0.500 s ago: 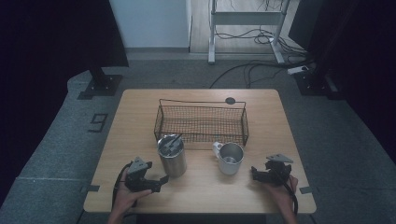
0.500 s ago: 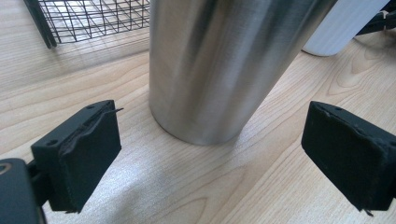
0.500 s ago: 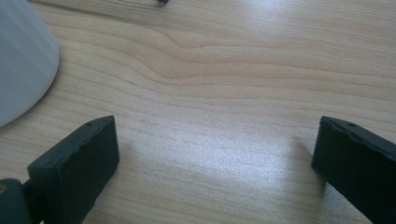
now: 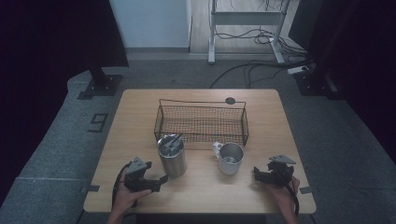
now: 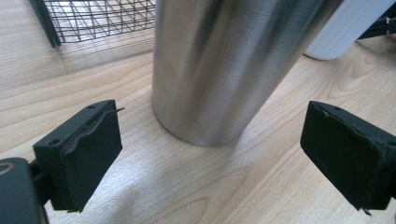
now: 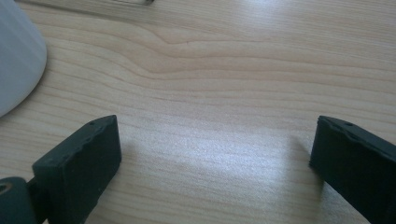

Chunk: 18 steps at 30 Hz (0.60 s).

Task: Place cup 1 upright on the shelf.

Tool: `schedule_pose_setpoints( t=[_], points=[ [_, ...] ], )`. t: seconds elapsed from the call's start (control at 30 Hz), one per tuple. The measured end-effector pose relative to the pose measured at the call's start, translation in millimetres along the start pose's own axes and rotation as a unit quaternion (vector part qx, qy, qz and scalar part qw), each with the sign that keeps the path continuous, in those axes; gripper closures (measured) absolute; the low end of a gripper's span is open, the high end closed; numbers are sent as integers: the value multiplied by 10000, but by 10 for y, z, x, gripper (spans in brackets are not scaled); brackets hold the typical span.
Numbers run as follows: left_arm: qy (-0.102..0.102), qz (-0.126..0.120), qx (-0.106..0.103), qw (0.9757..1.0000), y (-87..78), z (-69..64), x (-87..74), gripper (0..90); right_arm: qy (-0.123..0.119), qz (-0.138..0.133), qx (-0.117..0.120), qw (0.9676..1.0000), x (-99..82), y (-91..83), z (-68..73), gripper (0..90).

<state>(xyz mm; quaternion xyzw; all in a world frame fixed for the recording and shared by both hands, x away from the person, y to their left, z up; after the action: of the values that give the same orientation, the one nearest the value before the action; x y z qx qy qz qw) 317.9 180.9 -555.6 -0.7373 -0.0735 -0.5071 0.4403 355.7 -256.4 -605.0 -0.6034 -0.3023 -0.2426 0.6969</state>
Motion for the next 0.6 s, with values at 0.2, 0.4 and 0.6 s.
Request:
schedule_pose_setpoints(
  t=[0.2,0.4,0.6],
  points=[
    [-16,63,20,10000,18,32,-31,54,4,-9,-13,10000,-3,-7,-12,24],
    [-7,19,18,10000,-32,34,-5,54,2,-13,-11,10000,-3,-8,-17,27],
    [-34,-256,-62,9996,-146,-10,113,55,15,-28,-16,10000,-3,-8,-18,31]
  ],
)
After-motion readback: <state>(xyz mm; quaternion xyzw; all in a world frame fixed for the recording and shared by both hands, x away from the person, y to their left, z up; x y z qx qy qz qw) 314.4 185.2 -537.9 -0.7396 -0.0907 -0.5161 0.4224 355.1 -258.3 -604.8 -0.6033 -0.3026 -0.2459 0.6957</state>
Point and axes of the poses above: each handheld gripper's, and its own axes: y roughly forward along the jaws, x roughly out of its top, z roughly to its left, the point moved 7 cm from there along y, roughly forward along the jaws, and after that the axes turned 6 degrees about y, right-handed, at the moved point
